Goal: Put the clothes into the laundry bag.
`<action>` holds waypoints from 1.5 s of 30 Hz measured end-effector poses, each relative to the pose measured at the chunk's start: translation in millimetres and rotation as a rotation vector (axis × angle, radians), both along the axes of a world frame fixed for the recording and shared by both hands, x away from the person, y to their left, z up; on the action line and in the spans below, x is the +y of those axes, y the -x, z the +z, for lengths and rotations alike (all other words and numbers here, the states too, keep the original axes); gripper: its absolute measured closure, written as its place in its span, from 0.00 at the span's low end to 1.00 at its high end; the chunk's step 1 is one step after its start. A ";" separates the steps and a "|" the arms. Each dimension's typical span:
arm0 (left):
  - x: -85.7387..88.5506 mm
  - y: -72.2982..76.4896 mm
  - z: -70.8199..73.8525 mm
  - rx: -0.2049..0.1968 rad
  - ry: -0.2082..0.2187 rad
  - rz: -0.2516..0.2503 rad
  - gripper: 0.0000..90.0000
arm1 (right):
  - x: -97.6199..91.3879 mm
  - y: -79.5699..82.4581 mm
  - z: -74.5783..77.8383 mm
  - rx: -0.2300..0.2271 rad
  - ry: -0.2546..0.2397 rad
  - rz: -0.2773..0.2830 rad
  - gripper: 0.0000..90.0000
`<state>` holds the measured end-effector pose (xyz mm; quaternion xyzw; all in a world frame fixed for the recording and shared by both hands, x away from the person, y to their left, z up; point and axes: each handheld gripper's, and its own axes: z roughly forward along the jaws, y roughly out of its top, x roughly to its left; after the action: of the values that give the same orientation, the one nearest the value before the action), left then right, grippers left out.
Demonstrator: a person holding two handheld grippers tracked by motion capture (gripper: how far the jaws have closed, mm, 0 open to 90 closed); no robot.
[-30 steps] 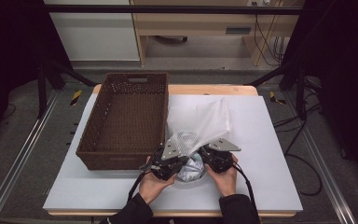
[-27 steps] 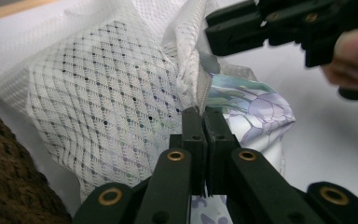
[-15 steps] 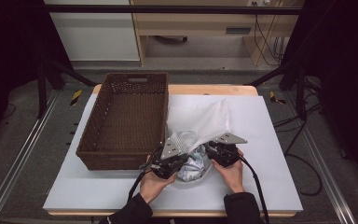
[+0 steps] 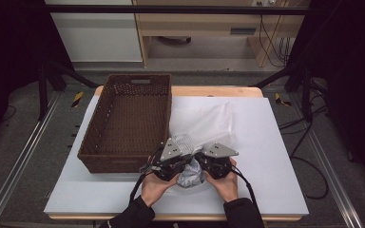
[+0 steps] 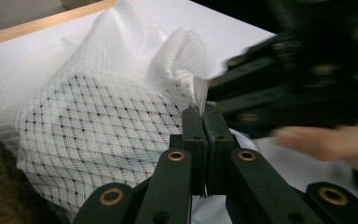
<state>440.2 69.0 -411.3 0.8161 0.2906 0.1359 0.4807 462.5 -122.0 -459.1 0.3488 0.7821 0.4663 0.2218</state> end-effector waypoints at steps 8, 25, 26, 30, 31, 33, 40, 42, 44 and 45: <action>-4.3 -1.2 -8.9 0.008 -0.051 0.006 0.98 | -5.7 -18.2 -14.7 0.011 -0.037 -0.244 0.95; 3.0 -8.5 -7.8 0.003 -0.029 0.056 0.98 | -9.2 10.7 -8.7 0.126 -0.059 0.015 0.58; 2.6 -7.9 -7.1 0.002 -0.030 0.052 0.98 | -4.8 7.4 -10.9 0.128 -0.049 0.017 0.60; -0.5 -5.5 -5.9 0.001 -0.042 0.040 0.98 | 6.3 0.9 -15.0 0.168 -0.045 -0.002 0.76; -0.9 -5.2 -5.4 0.002 -0.043 0.035 0.98 | 9.0 0.0 -14.7 0.161 -0.031 -0.008 0.83; -1.0 -4.2 -4.4 -0.001 -0.041 0.037 0.98 | 14.4 -1.8 -14.1 0.149 0.007 -0.053 0.90; -1.4 0.8 2.9 0.001 -0.028 0.007 0.98 | -10.7 -8.0 -8.6 0.065 -0.076 -0.320 0.92; -3.1 0.5 1.4 0.002 -0.039 0.004 0.98 | -13.4 -7.8 -8.3 0.044 -0.039 -0.361 0.91; -7.5 -1.0 -6.6 0.012 -0.069 0.010 0.98 | -13.6 -10.7 -10.4 0.096 -0.026 -0.321 0.89; -7.6 -2.3 -8.9 0.017 -0.073 0.014 0.98 | -15.0 -12.0 -11.1 0.119 -0.026 -0.281 0.86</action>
<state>442.4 61.4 -420.2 0.8322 0.2951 0.1430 0.4471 474.5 -137.0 -470.2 0.4846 0.7315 0.4192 0.2333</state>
